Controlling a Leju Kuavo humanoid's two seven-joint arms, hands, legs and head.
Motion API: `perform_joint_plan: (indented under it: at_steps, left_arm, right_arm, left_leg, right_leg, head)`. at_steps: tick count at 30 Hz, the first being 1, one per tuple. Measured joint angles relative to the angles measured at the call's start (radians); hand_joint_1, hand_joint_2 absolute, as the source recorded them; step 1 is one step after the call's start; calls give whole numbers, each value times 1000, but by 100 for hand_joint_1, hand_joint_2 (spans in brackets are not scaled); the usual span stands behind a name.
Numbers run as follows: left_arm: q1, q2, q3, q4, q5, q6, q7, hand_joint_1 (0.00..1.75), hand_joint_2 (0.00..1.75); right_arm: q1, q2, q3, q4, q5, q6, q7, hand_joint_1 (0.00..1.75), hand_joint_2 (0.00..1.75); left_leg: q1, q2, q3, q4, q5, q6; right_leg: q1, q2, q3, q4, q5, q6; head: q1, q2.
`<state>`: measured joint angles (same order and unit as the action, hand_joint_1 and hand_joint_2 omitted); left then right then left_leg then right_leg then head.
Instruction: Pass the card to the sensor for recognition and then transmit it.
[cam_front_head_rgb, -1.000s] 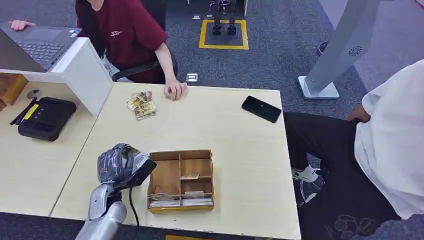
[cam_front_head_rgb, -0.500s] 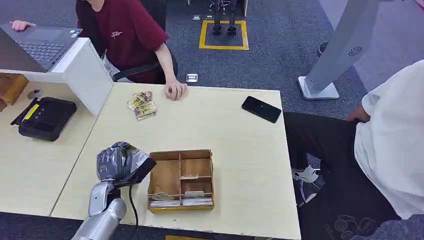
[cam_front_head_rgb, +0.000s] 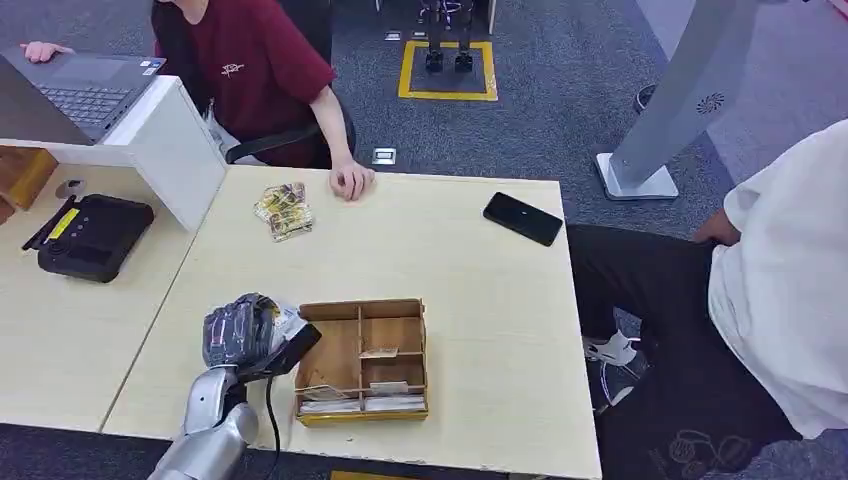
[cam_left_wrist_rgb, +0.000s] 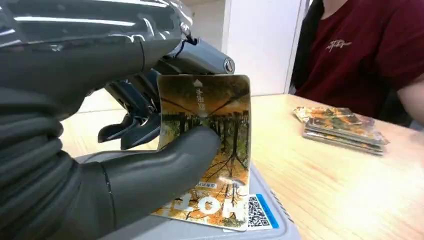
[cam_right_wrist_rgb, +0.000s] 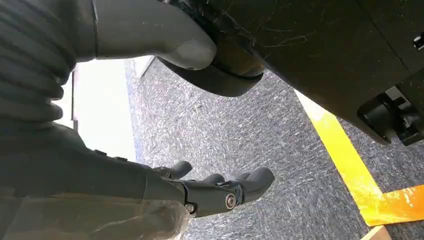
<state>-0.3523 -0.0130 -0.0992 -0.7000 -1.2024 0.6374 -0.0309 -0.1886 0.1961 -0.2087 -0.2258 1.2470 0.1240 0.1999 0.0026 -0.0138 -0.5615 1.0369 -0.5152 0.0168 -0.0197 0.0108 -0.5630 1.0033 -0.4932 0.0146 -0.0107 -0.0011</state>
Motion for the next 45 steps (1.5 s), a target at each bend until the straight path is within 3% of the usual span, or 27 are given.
perform_joint_plan:
  at_steps: [10,14,19,25,29,34,37,45]
  left_arm:
    - [-13,-5,0,32,19,2,-18,175,175]
    - [-9,-15,2,23,108,-14,-102,175,175]
    - [54,-46,-2,-122,208,-79,-194,175,175]
    - [80,-65,-61,-345,267,-135,-196,175,175]
    - [26,-69,-92,-398,282,-99,-208,175,175]
    - [-84,-83,-93,-386,292,-15,-211,175,175]
    - [-148,-87,-93,-352,245,39,-198,175,175]
    - [-322,-95,-79,-185,122,45,-123,175,175]
  right_arm:
    - [-1,0,5,0,1,-1,-10,0,175]
    - [0,0,8,0,-3,-7,-11,0,175]
    - [4,0,12,0,-3,-21,-8,0,175]
    - [6,-2,21,0,10,-11,-6,0,175]
    - [-2,-2,37,0,32,23,-8,0,175]
    - [-15,2,58,0,47,56,-16,0,175]
    - [-20,7,73,0,58,73,-25,0,175]
    - [-33,16,107,0,85,108,-37,0,175]
  left_leg:
    - [0,0,5,0,0,0]
    - [0,0,5,0,0,0]
    - [0,0,4,0,0,0]
    - [0,1,1,1,-1,1]
    - [0,1,1,1,-1,1]
    - [0,1,1,1,-1,1]
    - [0,1,1,1,-1,1]
    - [0,1,0,1,-1,1]
  right_leg:
    - [0,0,5,0,0,0]
    - [0,-1,5,0,0,0]
    - [-1,0,4,0,0,0]
    - [0,2,0,0,0,0]
    - [0,2,0,0,0,0]
    - [0,2,0,0,0,0]
    - [0,2,0,0,0,0]
    - [0,2,0,0,0,0]
  head:
    - [0,0]
    - [0,0]
    - [0,0]
    - [0,0]
    - [0,0]
    - [0,0]
    - [0,0]
    - [0,0]
